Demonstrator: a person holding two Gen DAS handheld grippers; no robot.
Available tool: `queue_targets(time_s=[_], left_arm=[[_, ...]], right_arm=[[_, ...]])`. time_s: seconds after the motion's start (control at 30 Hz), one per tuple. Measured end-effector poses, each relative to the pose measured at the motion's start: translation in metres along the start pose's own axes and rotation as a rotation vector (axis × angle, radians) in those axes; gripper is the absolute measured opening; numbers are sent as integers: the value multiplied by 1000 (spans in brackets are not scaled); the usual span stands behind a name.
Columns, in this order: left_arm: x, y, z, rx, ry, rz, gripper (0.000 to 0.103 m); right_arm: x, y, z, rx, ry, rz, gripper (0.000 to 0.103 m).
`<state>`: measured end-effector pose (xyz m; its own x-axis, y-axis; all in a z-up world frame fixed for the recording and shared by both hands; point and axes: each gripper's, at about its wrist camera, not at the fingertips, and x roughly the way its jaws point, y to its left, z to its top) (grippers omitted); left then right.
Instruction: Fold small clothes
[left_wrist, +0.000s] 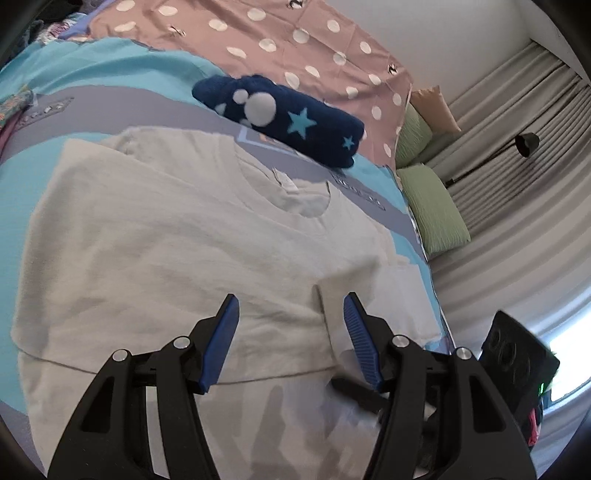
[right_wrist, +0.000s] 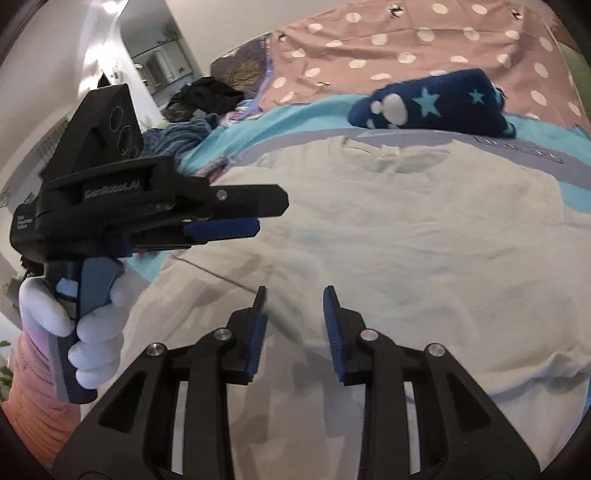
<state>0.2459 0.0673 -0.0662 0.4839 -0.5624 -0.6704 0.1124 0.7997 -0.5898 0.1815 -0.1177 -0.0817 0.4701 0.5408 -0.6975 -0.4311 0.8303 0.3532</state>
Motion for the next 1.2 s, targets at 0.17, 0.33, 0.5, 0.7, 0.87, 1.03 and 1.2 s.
queue_targets(time_s=[0.17,0.33,0.5,0.7,0.87,1.03,1.2], left_arm=[[26,-2,-3,3,72,14,60],[42,6,-2,-14,92,61,60],[52,-1,0,26,89,62,27],[48,-17,5,65,66,21,5],[23,-54,40,147,-3,-23,5],[-20,-76,68,249,-97,10,5],[-58,-42,77,239,-139,104,5]], right_arm=[[0,0,-7,-35,40,-4,34],[8,27,-18,-204,66,-54,39],[19,27,-16,-182,87,-51,7],[-16,22,3,-109,-45,-42,5],[-32,32,55,-29,-115,50,5],[-13,60,83,-34,-98,152,5],[26,88,86,-27,-24,220,5]])
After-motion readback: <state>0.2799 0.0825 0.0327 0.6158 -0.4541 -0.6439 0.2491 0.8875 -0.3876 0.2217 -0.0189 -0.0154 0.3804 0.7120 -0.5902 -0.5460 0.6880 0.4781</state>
